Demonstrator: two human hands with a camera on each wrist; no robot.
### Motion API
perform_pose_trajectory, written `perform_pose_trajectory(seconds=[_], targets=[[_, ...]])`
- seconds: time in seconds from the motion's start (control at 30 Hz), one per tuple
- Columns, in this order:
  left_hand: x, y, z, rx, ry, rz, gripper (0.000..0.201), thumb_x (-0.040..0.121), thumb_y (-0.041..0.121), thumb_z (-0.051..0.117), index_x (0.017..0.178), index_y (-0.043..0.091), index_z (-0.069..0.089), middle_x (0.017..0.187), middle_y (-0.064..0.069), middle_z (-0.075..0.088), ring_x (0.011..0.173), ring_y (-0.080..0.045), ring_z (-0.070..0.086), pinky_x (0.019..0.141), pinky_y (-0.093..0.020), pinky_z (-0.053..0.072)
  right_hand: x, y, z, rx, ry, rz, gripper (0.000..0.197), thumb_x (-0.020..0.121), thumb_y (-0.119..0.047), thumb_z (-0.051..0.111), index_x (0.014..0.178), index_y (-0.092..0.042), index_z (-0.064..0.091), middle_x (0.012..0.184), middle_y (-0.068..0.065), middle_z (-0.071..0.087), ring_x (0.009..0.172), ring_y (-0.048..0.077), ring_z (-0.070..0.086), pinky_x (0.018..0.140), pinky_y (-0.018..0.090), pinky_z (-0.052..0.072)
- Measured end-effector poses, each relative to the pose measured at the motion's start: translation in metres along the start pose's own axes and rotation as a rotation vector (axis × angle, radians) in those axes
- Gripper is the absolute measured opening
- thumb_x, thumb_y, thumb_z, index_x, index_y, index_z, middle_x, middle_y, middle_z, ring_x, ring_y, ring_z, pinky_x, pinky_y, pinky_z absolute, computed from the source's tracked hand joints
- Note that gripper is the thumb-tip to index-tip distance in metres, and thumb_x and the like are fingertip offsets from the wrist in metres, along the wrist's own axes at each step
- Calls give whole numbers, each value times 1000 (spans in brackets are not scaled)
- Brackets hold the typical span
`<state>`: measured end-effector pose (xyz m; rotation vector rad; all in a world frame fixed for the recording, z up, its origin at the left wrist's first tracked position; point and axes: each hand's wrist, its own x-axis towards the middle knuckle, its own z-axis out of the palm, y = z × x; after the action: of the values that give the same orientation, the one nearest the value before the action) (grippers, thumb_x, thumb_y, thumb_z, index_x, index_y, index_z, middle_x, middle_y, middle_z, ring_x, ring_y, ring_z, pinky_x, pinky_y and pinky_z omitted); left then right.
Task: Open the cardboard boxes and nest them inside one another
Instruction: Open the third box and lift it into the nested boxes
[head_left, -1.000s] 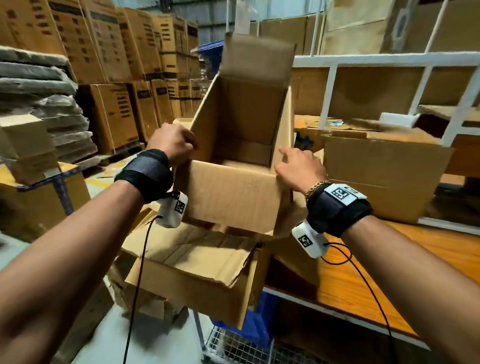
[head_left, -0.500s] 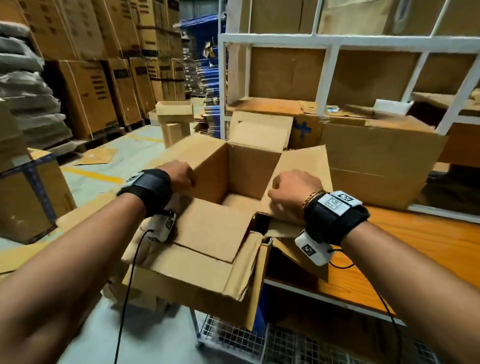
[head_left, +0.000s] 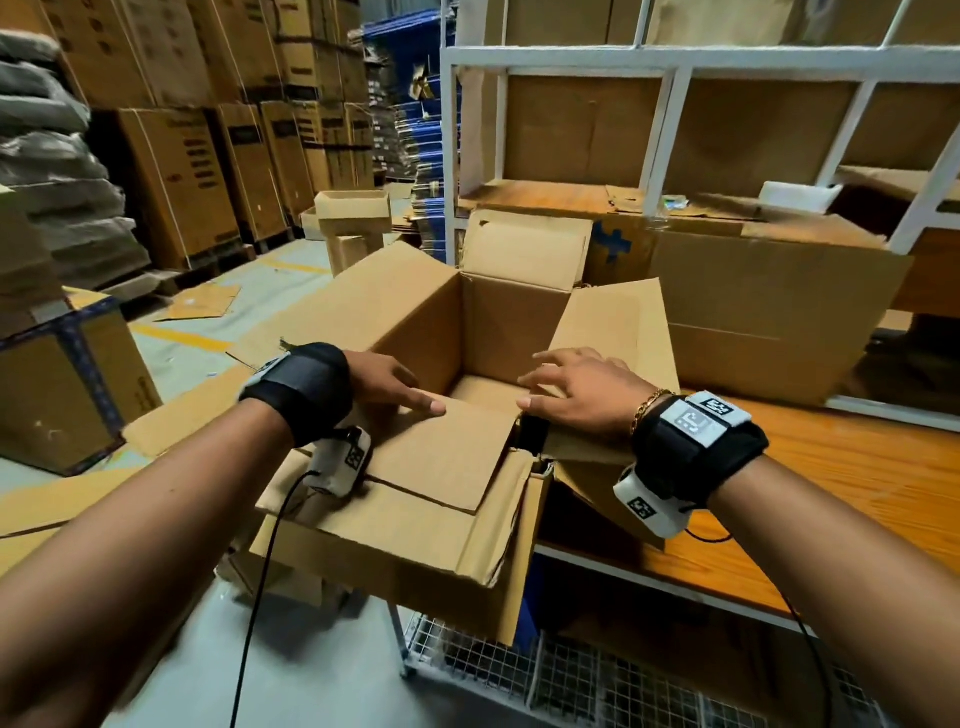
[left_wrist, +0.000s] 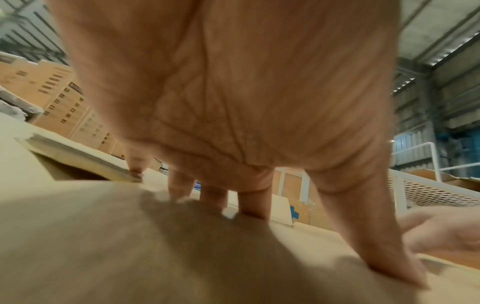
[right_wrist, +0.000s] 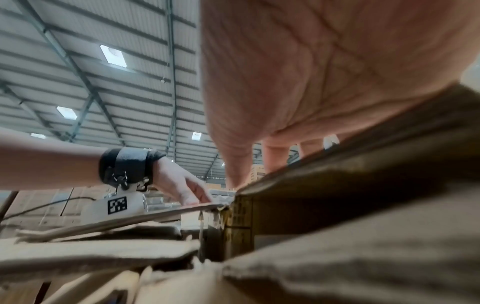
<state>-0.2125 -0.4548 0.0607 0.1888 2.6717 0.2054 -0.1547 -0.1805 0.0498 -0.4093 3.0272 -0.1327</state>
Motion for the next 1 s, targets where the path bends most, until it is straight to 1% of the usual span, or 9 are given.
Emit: perform_pose_trajectory(seconds=[0.1,0.2,0.27,0.4,0.47,0.57,0.67,0.83,1.0], targets=[[-4,4,5,60,45,-8,93,75,80,47,148,24,35,157,2,31,147,-23,20,118,-51,5,4,3,4,-20,60,27,45,97,-62,32,133,-45,54,152,-12,40,138,20,36,106,54,34],[-9,3,11,140,105,29,92,75,84,38,147,27,36,156,3,33,146,-22,22,116,-55,1,4,0,1,-46,150,36,40,100,-53,33,132,-43,55,149,-11,45,132,20,42,104,50,38],[-10,1,14,182,149,45,92,74,85,34,146,29,36,154,3,35,145,-21,24,115,-55,3,-2,-10,5,-67,138,-26,45,99,-55,34,139,-41,49,152,-10,41,138,20,37,108,51,33],[-9,-1,19,222,179,61,87,74,85,32,142,32,42,150,4,40,142,-22,30,113,-55,8,-28,-28,25,-89,-45,-140,94,76,-84,42,154,-35,22,164,-8,14,152,22,2,117,62,7],[-9,0,19,210,178,72,84,75,84,33,137,29,47,146,2,45,139,-22,33,113,-56,8,-31,-29,28,-75,-25,-121,103,70,-88,48,154,-35,22,165,-8,11,152,19,-3,118,62,4],[-6,3,20,213,194,80,81,77,82,33,131,24,52,141,-1,49,136,-23,36,112,-58,9,-23,-24,26,-51,-41,-82,103,66,-86,56,152,-36,28,165,-7,10,152,19,-4,118,61,1],[1,8,24,218,243,84,80,77,84,31,130,27,52,138,-1,50,136,-25,36,112,-62,10,-11,-17,22,-73,-60,-41,104,63,-84,61,150,-37,30,165,-7,9,152,23,-4,118,61,0],[7,29,36,120,341,79,76,76,85,33,125,30,52,132,-1,51,128,-26,39,99,-53,32,0,5,16,-87,-38,41,99,64,-74,70,149,-39,33,166,-6,6,152,27,-2,118,61,2],[7,42,40,108,335,53,76,77,85,33,126,30,51,135,-2,48,131,-28,35,99,-58,30,-6,16,18,-40,-25,82,95,66,-68,73,149,-41,33,166,-8,2,152,26,-3,118,61,4]])
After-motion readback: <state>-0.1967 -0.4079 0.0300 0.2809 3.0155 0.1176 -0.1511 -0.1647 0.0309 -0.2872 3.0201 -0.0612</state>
